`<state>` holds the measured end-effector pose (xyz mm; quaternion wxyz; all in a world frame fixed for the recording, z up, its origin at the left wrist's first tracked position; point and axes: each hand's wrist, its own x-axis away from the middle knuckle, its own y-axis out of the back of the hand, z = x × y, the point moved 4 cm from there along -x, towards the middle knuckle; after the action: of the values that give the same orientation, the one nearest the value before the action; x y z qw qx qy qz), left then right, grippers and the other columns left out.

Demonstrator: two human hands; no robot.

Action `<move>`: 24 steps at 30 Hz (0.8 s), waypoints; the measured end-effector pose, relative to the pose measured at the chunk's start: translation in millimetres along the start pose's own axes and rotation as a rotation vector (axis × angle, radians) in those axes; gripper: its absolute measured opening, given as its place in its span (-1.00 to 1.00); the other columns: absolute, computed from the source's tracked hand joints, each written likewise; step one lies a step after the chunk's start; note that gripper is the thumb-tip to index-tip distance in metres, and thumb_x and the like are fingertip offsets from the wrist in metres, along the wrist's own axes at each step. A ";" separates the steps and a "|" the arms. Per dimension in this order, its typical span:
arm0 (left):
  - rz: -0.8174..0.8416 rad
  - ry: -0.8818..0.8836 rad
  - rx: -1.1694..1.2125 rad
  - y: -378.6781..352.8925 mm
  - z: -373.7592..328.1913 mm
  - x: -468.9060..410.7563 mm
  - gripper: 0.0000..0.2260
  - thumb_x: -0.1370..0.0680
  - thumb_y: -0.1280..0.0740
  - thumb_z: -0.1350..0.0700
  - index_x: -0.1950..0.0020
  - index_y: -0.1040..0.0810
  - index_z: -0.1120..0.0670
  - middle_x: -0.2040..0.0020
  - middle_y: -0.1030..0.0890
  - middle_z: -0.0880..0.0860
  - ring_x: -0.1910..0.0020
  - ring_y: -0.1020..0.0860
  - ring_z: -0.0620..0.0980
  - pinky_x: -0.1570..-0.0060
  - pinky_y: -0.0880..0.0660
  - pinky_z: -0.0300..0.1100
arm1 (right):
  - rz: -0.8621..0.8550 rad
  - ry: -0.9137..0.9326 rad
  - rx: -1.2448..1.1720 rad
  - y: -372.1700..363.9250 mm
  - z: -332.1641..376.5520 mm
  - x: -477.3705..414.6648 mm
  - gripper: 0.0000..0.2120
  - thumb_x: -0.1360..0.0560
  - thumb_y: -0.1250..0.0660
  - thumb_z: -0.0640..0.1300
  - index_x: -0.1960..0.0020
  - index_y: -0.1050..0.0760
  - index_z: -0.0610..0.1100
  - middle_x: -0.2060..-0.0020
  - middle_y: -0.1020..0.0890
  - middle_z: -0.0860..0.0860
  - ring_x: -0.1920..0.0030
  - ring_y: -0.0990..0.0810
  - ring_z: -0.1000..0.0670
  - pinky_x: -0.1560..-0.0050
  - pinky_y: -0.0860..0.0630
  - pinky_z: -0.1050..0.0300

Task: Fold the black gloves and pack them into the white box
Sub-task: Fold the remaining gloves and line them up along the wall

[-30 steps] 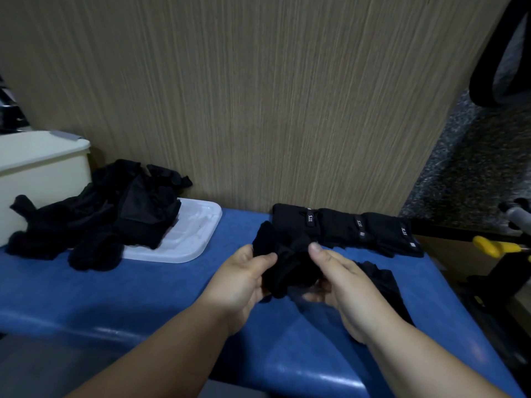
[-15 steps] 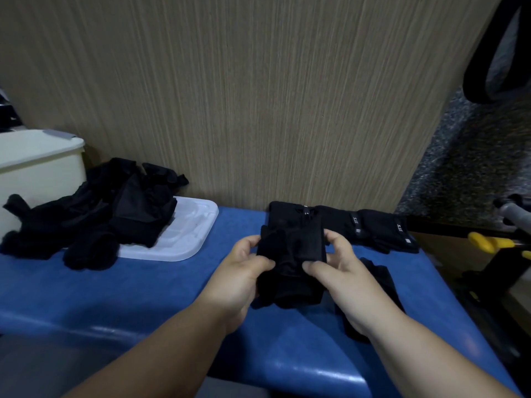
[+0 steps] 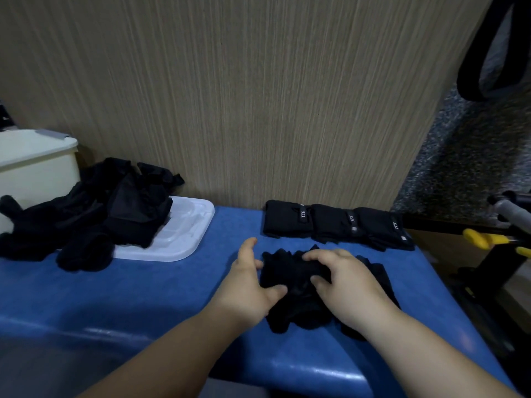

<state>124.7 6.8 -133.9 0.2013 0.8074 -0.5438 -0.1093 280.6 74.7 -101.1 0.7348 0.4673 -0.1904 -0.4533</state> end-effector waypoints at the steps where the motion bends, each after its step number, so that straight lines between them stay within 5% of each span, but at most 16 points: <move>1: -0.022 -0.023 -0.099 0.7 0.1 1.1 -0.19 -0.46 -0.44 0.08 -0.52 0.02 -0.14 -0.31 -0.32 -0.05 -0.11 -0.55 0.08 -0.09 -0.55 -0.11 | -0.020 -0.007 0.110 0.6 -1.0 0.7 -0.60 -0.53 -0.30 -0.03 -0.34 -0.38 0.19 -0.19 -0.38 0.13 -0.20 -0.43 0.09 -0.13 -0.34 0.32; 5: -0.113 -0.268 -0.423 2.3 -6.7 5.0 -0.45 -0.51 -0.35 0.01 -0.44 -0.21 -0.12 -0.35 -0.15 -0.12 -0.34 -0.30 -0.06 -0.33 -0.29 -0.19 | -0.038 0.066 0.312 0.9 5.5 1.6 -0.54 -0.55 -0.20 0.18 -0.42 -0.31 0.15 -0.50 -0.09 0.12 -0.49 0.01 0.04 -0.44 -0.10 0.06; 9: -0.007 -0.402 -0.488 -3.5 -8.9 4.3 -0.62 -0.59 -0.23 0.00 -0.42 -0.33 -0.11 -0.45 -0.21 -0.21 -0.45 -0.12 -0.16 -0.44 -0.10 -0.20 | 0.258 0.107 0.384 -16.0 2.8 2.1 -0.42 -0.59 0.01 0.24 -0.56 -0.03 0.07 -0.55 0.08 0.17 -0.52 0.29 0.10 -0.51 0.23 -0.02; 15: 0.243 -0.301 -0.833 -15.4 4.2 0.0 -0.53 -0.65 0.03 -0.13 -0.56 -0.03 -0.11 -0.57 0.07 -0.17 -0.54 0.15 -0.15 -0.51 0.18 -0.12 | 0.479 0.003 0.485 -25.4 -6.7 6.8 -0.35 -0.58 0.16 0.29 -0.56 0.22 0.03 -0.53 0.25 0.11 -0.50 0.37 0.05 -0.48 0.37 -0.12; 24: 0.289 -0.276 -0.904 -9.4 10.8 -3.0 -0.51 -0.64 0.04 -0.17 -0.55 0.10 -0.20 -0.55 0.15 -0.23 -0.53 0.25 -0.13 -0.49 0.29 -0.01 | 0.449 0.038 0.427 -15.2 -9.1 9.9 -0.29 -0.55 0.08 0.34 -0.57 0.17 0.04 -0.55 0.19 0.11 -0.51 0.33 0.06 -0.48 0.36 -0.11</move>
<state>127.1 10.4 -147.9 0.4706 0.5335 -0.5698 -0.4114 284.7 68.7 -120.0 0.7054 0.5656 -0.3659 -0.2205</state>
